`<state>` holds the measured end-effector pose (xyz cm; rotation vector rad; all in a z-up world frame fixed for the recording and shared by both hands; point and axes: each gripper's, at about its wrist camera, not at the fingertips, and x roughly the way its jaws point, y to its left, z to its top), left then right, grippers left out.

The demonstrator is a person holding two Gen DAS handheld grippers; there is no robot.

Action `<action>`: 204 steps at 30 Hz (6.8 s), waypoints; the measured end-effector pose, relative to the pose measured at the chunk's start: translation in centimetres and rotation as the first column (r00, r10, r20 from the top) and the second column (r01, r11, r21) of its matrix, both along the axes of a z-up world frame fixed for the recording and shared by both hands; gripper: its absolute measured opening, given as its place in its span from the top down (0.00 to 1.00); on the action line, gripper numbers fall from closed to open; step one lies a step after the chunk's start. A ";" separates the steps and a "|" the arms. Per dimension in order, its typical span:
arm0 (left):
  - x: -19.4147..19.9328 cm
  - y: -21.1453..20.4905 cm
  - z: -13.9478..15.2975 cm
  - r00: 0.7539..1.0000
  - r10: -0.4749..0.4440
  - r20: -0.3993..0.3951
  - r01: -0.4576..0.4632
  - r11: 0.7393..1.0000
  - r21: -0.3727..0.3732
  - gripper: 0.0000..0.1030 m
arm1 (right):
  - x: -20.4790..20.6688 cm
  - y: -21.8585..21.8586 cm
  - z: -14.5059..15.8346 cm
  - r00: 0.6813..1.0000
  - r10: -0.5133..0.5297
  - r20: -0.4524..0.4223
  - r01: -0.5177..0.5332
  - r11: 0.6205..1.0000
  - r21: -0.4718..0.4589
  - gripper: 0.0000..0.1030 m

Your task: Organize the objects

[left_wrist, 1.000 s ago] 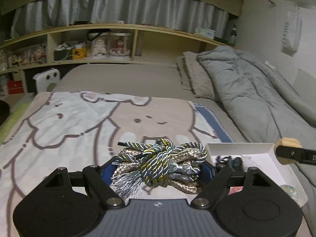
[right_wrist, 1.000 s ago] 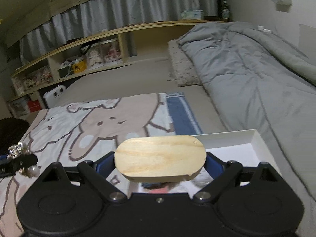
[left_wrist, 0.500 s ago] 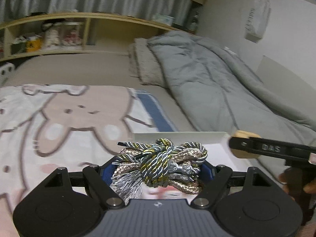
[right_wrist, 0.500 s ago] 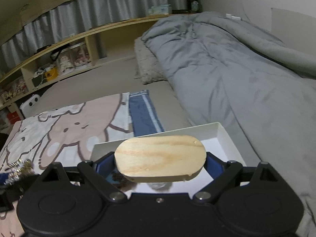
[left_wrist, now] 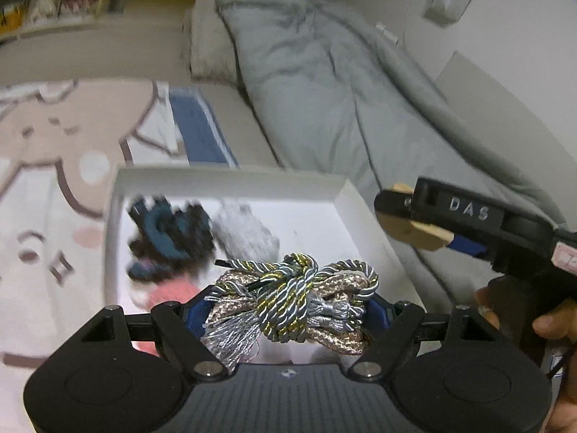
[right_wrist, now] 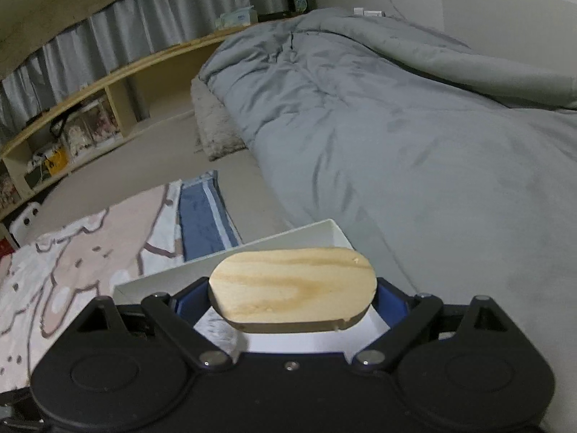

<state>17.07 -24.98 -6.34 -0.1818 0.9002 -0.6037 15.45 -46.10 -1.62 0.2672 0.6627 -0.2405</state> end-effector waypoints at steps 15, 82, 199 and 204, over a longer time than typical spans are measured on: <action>3.7 -5.2 -5.0 0.997 -0.030 -0.076 0.039 0.992 0.123 0.21 | 3.3 -1.2 -3.6 0.997 0.029 -0.068 -0.023 0.996 0.085 0.09; -3.6 7.9 9.4 0.981 0.062 0.185 -0.088 0.987 0.135 0.00 | -8.2 5.8 7.6 0.998 -0.028 0.048 0.029 0.999 -0.033 0.00; -14.4 16.6 7.1 0.944 0.059 0.325 -0.171 0.930 0.327 0.00 | -20.9 13.7 3.3 1.000 0.013 0.007 -0.012 0.982 -0.190 0.00; -14.5 16.5 7.0 0.944 0.058 0.324 -0.169 0.930 0.327 0.00 | -20.9 13.7 3.3 1.000 0.013 0.007 -0.011 0.982 -0.190 0.00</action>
